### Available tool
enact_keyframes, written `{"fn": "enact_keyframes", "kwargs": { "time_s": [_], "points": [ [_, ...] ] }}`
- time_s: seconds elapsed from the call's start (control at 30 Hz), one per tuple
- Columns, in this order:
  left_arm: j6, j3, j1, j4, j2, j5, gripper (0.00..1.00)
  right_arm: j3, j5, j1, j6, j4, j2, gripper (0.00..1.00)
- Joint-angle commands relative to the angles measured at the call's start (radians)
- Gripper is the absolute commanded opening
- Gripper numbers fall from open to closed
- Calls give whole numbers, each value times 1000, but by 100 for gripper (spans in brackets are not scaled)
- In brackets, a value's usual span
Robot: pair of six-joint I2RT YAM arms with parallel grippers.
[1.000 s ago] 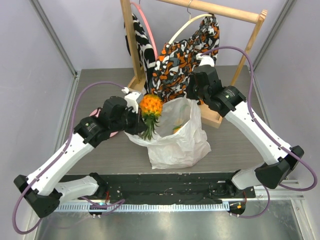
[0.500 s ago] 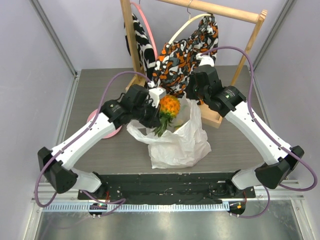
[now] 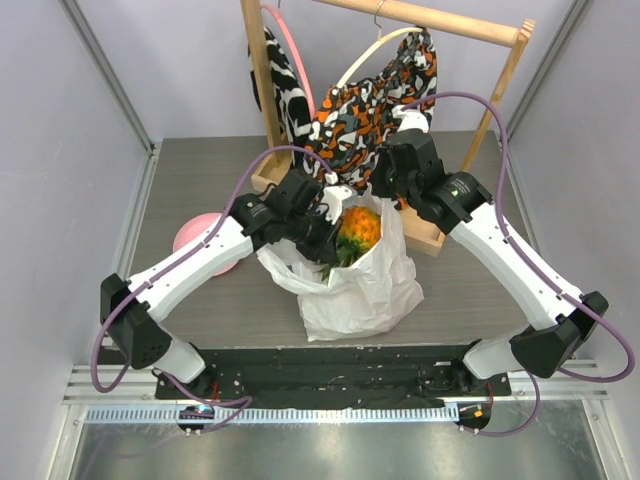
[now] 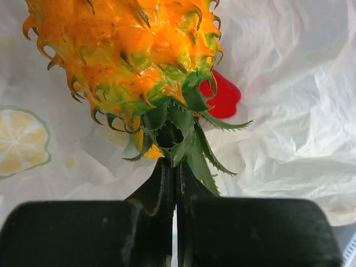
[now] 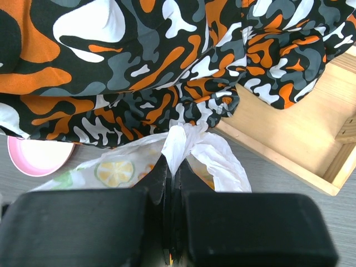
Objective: Place the fruits into the plastic bag
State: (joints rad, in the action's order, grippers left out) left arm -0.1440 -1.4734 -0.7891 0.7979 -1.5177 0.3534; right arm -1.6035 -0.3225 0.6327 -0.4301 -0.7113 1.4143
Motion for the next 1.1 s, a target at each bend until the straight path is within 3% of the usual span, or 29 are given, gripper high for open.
{"fn": "enact_keyframes", "kwargs": {
  "time_s": [0.0, 0.2, 0.63, 0.83, 1.03, 1.07],
  "points": [
    [29, 24, -29, 69, 33, 45, 0, -10, -7, -2, -18, 42, -31, 2],
    [26, 99, -29, 67, 96, 28, 0, 7, -1, -2, -24, 42, -32, 2],
    [-115, 59, -59, -163, -42, 33, 1, 10, 3, -4, -25, 45, -41, 2],
    [-164, 65, -58, -177, -99, 53, 12, 13, 7, -4, -30, 46, -44, 2],
    [-181, 108, -59, -161, -73, 7, 46, 24, -1, -2, -29, 49, -54, 2],
    [-187, 111, -59, -166, -62, 4, 48, 28, -3, -4, -29, 49, -55, 2]
  ]
}}
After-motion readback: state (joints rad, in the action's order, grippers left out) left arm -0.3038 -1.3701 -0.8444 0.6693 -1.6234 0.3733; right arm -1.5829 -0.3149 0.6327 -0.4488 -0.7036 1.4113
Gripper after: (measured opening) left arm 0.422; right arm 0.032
